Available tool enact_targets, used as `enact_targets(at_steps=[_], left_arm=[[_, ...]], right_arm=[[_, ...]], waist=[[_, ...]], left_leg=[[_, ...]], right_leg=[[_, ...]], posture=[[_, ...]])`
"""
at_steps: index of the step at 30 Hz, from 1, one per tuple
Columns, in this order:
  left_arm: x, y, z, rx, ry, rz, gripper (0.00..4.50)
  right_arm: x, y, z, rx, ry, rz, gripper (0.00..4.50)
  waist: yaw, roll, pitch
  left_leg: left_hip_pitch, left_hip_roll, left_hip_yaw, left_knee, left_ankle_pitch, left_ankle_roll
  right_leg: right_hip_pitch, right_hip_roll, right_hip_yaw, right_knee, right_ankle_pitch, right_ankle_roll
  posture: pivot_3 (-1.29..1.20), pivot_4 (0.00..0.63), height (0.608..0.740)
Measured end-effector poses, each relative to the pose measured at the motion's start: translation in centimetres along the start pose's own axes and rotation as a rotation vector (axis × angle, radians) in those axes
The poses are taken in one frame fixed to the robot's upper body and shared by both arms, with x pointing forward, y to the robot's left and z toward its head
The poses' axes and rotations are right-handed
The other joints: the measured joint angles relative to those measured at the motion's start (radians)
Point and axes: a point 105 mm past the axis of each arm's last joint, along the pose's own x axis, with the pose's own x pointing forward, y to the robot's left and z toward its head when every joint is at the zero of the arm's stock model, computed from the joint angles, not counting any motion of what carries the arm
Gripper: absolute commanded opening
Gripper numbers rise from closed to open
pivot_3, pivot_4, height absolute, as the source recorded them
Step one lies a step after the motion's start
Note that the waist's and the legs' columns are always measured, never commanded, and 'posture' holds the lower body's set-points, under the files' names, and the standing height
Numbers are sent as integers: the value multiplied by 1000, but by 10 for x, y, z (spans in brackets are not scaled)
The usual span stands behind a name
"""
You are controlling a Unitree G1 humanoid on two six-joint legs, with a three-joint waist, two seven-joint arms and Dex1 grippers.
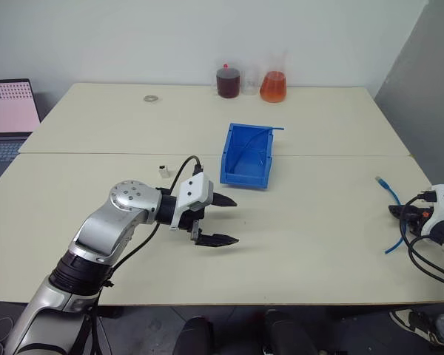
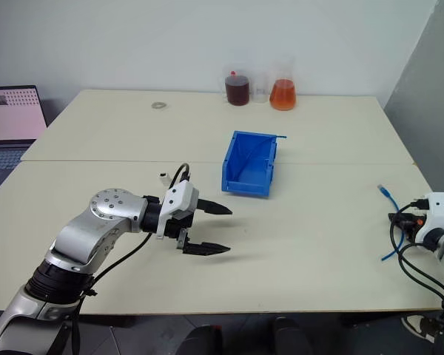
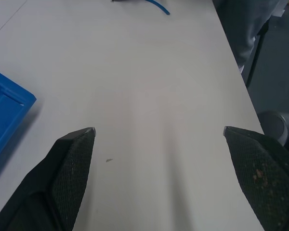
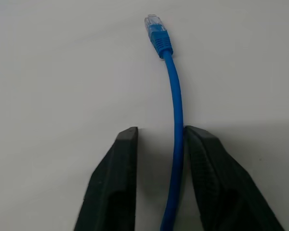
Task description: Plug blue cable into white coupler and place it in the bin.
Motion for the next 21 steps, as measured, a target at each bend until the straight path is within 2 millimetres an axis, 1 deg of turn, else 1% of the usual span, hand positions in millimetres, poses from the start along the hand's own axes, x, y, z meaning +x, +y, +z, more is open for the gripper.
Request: enact_targets(at_steps=[2, 3, 8, 11, 13, 14, 15, 16, 17, 18, 19, 21], left_arm=[[0, 0, 0, 0, 1, 1, 4500], [0, 0, 0, 1, 2, 1, 4500], [0, 1, -1, 2, 8, 6, 4500], [-1, 0, -2, -1, 11, 7, 4500], [-4, -1, -6, -12, 24, 18, 4500], [-7, -1, -10, -28, 36, 33, 4500], [-10, -1, -13, -38, 43, 46, 4500], [-14, 0, -16, -55, 48, 67, 4500], [-16, -1, -17, -61, 49, 74, 4500], [-21, -4, -22, -73, 63, 84, 4500], [-26, -6, -27, -87, 79, 94, 4500], [-32, -9, -33, -107, 98, 118, 4500]], right_arm=[[0, -1, -1, -20, 3, 1, 154], [0, -1, -1, -26, 3, 4, 49], [0, 3, 1, -76, 8, 38, 49], [-1, 18, 3, -144, 25, 127, 49], [-5, 40, 7, -244, 44, 239, 49], [-8, 58, 12, -319, 53, 325, 49], [-11, 70, 15, -361, 55, 381, 49], [-14, 86, 21, -412, 47, 449, 49], [-16, 94, 23, -433, 46, 478, 49], [-20, 110, 26, -481, 44, 543, 49], [-24, 124, 28, -518, 40, 600, 49], [-28, 145, 27, -570, 43, 687, 49]], waist=[[0, 0, 0], [0, 0, 0], [0, 0, 0], [0, 1, 0], [-1, 3, 2], [-2, 4, 2], [-2, 4, 2], [-2, 4, 2], [-1, 4, 2], [-1, 4, 3], [-1, 4, 3], [2, 4, 3]], left_leg=[[0, 0, 0, 0, 0, 0], [0, 0, 0, 0, 0, 0], [0, 0, 0, 0, 0, 0], [0, 0, 0, 0, 0, 0], [0, 0, 0, 0, 0, 0], [0, 1, 0, 0, 0, 0], [0, 1, -1, 0, 0, 0], [0, 1, -1, 0, 0, 0], [0, 1, -1, 0, 0, 0], [0, 1, -1, 0, 0, 0], [0, 1, -1, 0, 0, 0], [0, 1, -2, 0, 0, 0]], right_leg=[[0, 0, 0, 0, 0, 0], [0, 0, 0, 0, 0, 0], [0, 0, 0, 0, 0, 0], [0, 0, 0, 0, 0, 0], [0, 0, 0, 0, 0, 0], [0, 0, 0, 0, 0, 0], [0, 1, 0, 0, 0, 0], [0, 1, -1, 0, 0, 0], [0, 1, -1, 1, 0, 0], [0, 1, -1, 1, 0, 0], [0, 1, -1, 0, 0, 0], [0, 0, -2, 0, 0, 0]], posture=[[0, 150, 740], [0, 150, 740], [0, 150, 740], [0, 150, 740], [0, 150, 740], [0, 150, 740], [0, 150, 740], [0, 150, 740], [0, 150, 740], [0, 150, 740], [0, 150, 740], [0, 150, 740]])
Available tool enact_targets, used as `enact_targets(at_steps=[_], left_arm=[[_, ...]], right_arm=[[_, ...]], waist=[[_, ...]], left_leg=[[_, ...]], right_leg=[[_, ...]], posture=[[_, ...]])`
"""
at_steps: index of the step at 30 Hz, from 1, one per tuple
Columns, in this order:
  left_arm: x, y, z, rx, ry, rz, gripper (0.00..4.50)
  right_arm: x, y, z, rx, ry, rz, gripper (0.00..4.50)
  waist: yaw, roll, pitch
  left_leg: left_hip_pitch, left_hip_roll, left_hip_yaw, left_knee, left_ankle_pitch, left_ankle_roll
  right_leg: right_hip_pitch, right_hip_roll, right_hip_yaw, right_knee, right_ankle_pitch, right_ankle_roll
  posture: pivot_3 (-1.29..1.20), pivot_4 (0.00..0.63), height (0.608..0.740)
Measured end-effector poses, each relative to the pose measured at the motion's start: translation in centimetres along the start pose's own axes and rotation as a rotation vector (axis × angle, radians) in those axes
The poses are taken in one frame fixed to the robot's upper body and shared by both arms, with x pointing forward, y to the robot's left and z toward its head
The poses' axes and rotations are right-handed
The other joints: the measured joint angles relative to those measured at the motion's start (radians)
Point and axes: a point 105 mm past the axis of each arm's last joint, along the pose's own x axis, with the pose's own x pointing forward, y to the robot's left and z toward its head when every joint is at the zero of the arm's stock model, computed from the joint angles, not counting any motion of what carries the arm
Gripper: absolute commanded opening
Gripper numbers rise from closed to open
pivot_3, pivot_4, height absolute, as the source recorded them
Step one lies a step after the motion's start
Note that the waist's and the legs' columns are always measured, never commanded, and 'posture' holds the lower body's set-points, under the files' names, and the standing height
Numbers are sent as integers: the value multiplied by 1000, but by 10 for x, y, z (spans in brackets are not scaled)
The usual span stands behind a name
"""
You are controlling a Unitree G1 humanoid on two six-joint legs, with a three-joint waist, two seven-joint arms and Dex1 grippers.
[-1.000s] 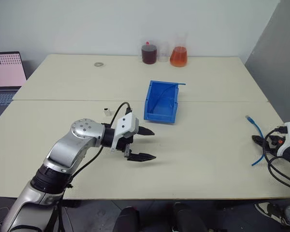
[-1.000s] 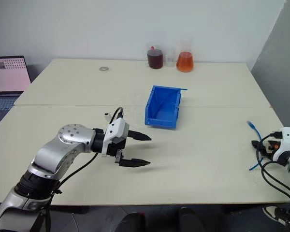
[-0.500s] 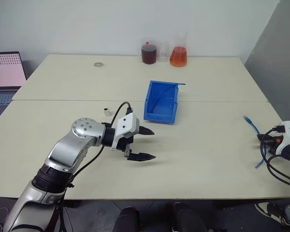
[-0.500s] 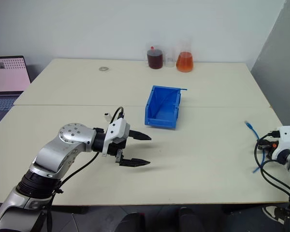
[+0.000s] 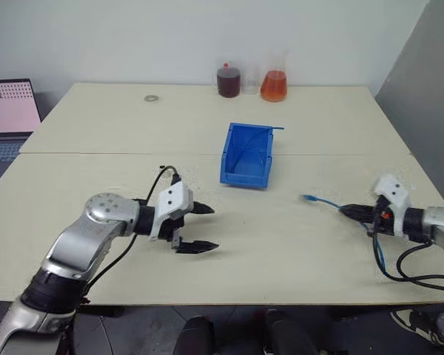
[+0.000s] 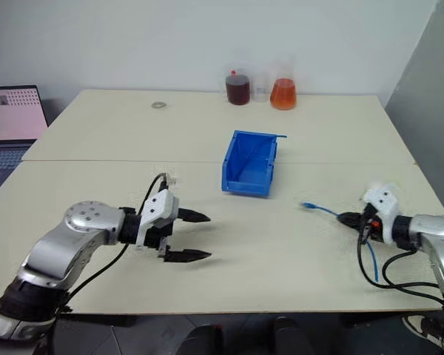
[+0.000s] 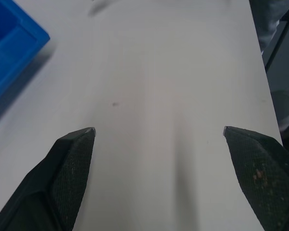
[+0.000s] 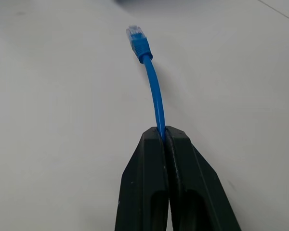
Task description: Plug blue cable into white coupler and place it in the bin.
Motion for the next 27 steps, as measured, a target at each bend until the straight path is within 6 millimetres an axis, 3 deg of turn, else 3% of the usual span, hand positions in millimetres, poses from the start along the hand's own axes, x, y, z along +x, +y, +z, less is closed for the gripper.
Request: enact_targets(at_steps=[6, 8, 12, 18, 26, 27], left_arm=[[-25, -3, -37, -108, 64, 136, 4500], [-30, -2, -44, -122, 72, 173, 4500], [-49, -8, -73, -176, 129, 254, 4500], [-59, -11, -84, -193, 153, 299, 4500], [-57, -9, -78, -179, 145, 306, 4500], [-57, -9, -77, -181, 146, 304, 4500]], right_arm=[[48, 55, 43, -195, -55, 281, 49], [57, 65, 47, -215, -65, 321, 49], [93, 90, 74, -268, -145, 409, 49], [121, 113, 76, -313, -137, 500, 49], [140, 116, 65, -358, -74, 515, 49], [141, 116, 66, -364, -74, 513, 256]], waist=[[-2, 0, 1], [0, -1, 2], [0, -1, 2], [12, -1, 2], [5, -1, 2], [4, -1, 2]], left_leg=[[0, 1, 0, 0, 0, 0], [-1, 1, -1, 0, 0, 0], [-1, 1, 0, 0, 0, 0], [-3, 1, -1, 0, 0, 0], [-3, 1, -1, 0, 0, 0], [-3, 1, -1, 0, 0, 0]], right_leg=[[0, 0, 0, 0, 0, 0], [-1, 0, -1, 0, 0, 0], [-2, -1, -1, 1, 0, -1], [-3, -3, -2, 0, 0, -1], [-3, -2, -2, 1, 0, -1], [-3, -2, -2, 1, 0, -1]], posture=[[0, 150, 740], [0, 150, 740], [0, 150, 740], [0, 150, 740], [0, 150, 740], [0, 150, 740]])
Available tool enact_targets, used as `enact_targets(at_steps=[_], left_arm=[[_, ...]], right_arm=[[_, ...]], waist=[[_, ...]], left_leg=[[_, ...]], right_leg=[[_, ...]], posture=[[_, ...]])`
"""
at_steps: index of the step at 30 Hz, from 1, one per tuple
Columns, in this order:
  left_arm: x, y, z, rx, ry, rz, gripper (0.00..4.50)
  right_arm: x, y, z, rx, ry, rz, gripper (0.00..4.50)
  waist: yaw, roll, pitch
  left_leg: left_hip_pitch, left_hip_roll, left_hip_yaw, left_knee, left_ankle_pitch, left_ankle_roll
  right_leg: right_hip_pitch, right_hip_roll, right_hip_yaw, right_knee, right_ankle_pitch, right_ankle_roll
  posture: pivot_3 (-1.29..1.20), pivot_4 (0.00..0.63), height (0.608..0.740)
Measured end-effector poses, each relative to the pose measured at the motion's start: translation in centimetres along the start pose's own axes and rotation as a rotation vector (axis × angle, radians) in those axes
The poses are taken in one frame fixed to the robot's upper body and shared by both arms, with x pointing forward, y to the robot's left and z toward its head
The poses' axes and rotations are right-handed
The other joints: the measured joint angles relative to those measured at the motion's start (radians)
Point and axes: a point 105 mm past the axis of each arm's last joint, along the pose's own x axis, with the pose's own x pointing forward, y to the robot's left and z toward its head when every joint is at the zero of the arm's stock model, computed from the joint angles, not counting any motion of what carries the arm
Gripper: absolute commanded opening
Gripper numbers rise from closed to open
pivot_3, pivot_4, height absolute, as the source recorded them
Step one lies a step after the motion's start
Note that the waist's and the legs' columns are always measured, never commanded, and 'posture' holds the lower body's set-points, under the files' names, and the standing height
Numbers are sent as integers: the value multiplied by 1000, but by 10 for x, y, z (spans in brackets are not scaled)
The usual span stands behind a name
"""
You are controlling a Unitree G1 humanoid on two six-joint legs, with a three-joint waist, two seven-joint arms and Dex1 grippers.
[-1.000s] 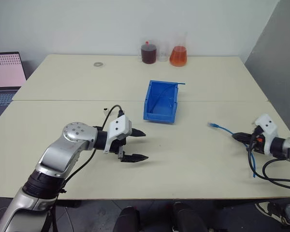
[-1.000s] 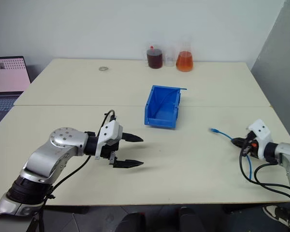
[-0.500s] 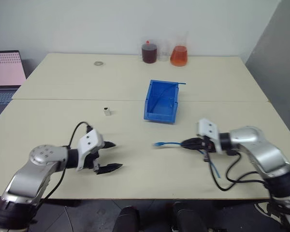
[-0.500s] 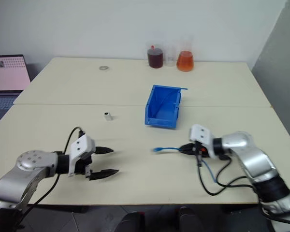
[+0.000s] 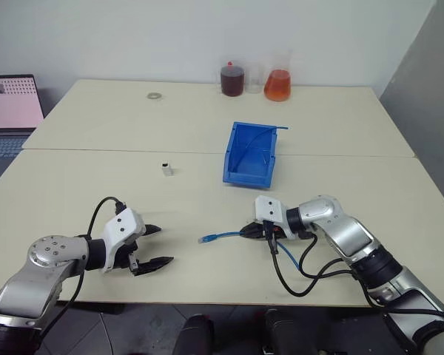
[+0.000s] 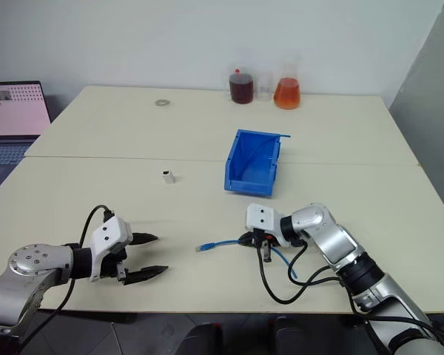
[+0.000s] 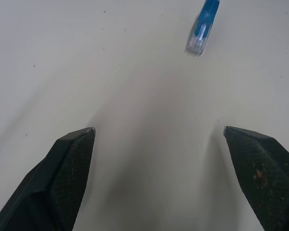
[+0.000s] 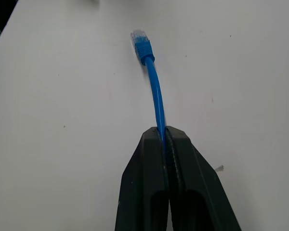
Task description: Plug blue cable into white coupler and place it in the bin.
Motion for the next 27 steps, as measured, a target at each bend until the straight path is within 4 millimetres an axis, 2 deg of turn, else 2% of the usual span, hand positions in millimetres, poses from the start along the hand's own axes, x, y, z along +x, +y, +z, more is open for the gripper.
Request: enact_targets(at_steps=[4, 5, 7, 8, 10, 11, 14, 17, 20, 27], left_arm=[[0, 0, 1, -1, 1, -1, 4500], [1, 0, 2, 2, -1, -2, 4500], [3, 0, 5, 8, -9, -6, 4500], [4, 0, 6, 10, -11, -10, 4500], [10, 0, 10, 13, -27, -15, 4500], [12, 0, 12, 11, -36, -17, 4500], [18, -2, 17, 18, -51, -30, 4500], [23, -5, 20, 32, -53, -56, 4500], [26, -8, 19, 40, -46, -76, 4500], [39, -6, 15, 76, -7, -53, 4500]], right_arm=[[2, -1, 1, -7, -4, -1, 938], [2, -1, 2, -8, -5, -1, 1345], [2, -2, 2, 0, -6, 2, 1610], [1, -2, 3, 10, -8, 4, 2008], [-4, -4, 8, 29, -23, 2, 2477], [-8, -6, 13, 31, -40, -4, 2866], [-20, -11, 28, 15, -74, -21, 3649], [-32, -6, 35, 20, -83, -4, 4433], [-41, -1, 41, 17, -86, 2, 4479], [-47, 14, 34, 14, -40, -9, 4479]], waist=[[-1, 0, 0], [-1, 0, 0], [-1, 0, 0], [0, 0, 0], [1, 0, 0], [1, 0, 0], [0, 0, 0], [0, 0, 0], [0, 0, 0], [0, 0, 0]], left_leg=[[0, 0, 0, 0, 0, 0], [0, 0, 0, 0, 0, 0], [0, 0, 0, 0, 0, 0], [0, 0, 0, 0, 0, 0], [0, 0, 0, 0, 0, 0], [0, 0, 0, 0, 0, 0], [0, 0, 0, 0, 0, 0], [0, 0, 0, 0, 0, 0], [0, 0, 0, 0, 0, 0], [0, -1, 0, 0, 0, 0]], right_leg=[[0, 0, 0, 0, 0, 0], [0, 0, 0, 0, 0, 0], [0, 0, 0, 0, 0, 0], [0, 0, 0, 0, 0, 0], [0, 0, 0, 0, 0, 0], [0, 0, 0, 0, 0, 0], [0, 0, 0, 0, 0, 0], [0, 0, 0, 0, 0, 0], [0, 0, 0, 0, 0, 0], [0, 0, 0, 0, 0, 0]], posture=[[0, 150, 740], [0, 150, 740], [0, 150, 740], [0, 150, 740], [0, 150, 740], [0, 150, 740], [0, 150, 740], [0, 150, 740], [0, 150, 740], [0, 150, 740]])
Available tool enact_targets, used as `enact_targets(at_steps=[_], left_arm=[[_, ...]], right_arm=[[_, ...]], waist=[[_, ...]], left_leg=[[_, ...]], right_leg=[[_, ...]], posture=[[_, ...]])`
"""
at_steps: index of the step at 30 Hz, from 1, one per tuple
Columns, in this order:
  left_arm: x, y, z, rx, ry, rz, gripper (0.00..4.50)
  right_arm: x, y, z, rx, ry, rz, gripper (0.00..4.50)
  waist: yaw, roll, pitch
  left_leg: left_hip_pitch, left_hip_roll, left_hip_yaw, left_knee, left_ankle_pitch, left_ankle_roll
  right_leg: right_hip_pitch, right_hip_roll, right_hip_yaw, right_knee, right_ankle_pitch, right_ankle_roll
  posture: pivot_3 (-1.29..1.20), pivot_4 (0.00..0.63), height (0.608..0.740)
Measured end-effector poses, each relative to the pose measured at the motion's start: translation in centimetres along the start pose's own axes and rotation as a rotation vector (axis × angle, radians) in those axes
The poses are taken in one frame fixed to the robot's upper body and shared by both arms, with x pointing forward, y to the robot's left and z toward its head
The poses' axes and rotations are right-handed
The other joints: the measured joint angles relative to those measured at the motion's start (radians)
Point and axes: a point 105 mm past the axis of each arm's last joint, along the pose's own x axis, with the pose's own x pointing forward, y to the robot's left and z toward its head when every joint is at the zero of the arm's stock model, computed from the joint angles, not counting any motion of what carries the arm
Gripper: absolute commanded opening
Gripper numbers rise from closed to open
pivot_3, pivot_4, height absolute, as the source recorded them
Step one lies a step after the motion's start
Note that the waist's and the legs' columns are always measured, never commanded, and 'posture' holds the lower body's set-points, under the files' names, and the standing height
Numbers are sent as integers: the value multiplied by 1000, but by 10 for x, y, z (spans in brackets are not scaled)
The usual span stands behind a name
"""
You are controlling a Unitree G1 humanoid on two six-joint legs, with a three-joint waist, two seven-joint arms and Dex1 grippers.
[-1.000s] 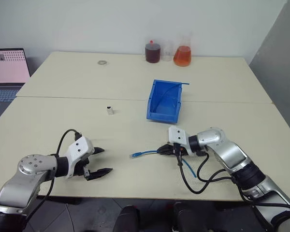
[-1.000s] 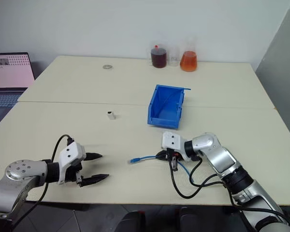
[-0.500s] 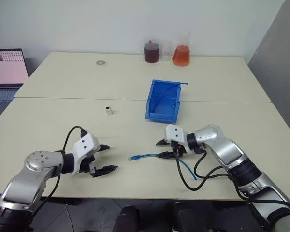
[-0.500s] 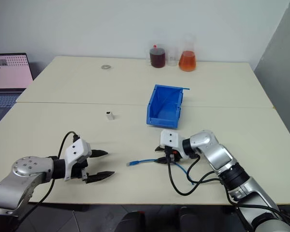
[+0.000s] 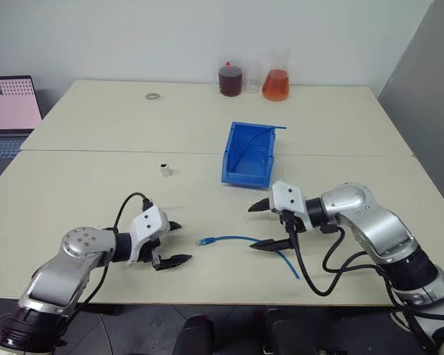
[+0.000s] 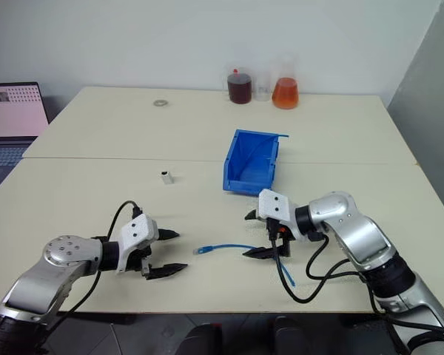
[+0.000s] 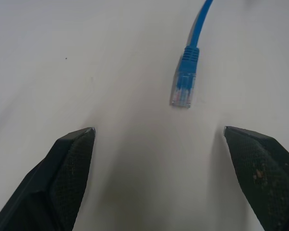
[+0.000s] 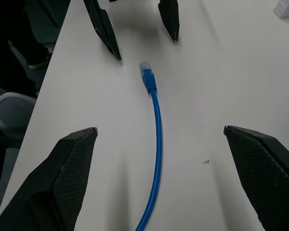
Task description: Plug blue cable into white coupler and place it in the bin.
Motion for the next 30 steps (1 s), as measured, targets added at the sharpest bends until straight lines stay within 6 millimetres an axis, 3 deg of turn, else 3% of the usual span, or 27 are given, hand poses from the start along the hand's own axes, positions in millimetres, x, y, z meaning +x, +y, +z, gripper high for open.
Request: enact_targets(at_steps=[7, 13, 27, 30], left_arm=[[13, -1, 8, 38, -9, 2, 4500], [15, -6, 7, 47, -2, -18, 3486], [16, -18, 2, 53, 23, -54, 281], [17, -17, 2, 33, 6, -46, 233]], right_arm=[[1, 6, 10, -30, -13, -11, 4479], [1, 6, 10, -30, -8, -23, 4500], [-5, 7, 14, 5, -42, -58, 4500], [-10, 9, 18, -2, -66, -64, 4500]], waist=[[1, 0, 0], [2, 0, 0], [0, 1, -1], [0, 3, -3]], left_leg=[[0, 0, 0, 0, 0, 0], [1, -1, 0, 0, 0, 0], [6, 0, 0, 0, 0, 0], [6, -1, 1, 0, 0, 0]], right_leg=[[1, 0, 0, 0, 0, 0], [1, -1, 0, 0, 0, 0], [4, 0, 1, 0, 0, 1], [5, 0, 1, 0, 1, 1]], posture=[[0, 150, 740], [0, 150, 740], [0, 150, 740], [0, 150, 740]])
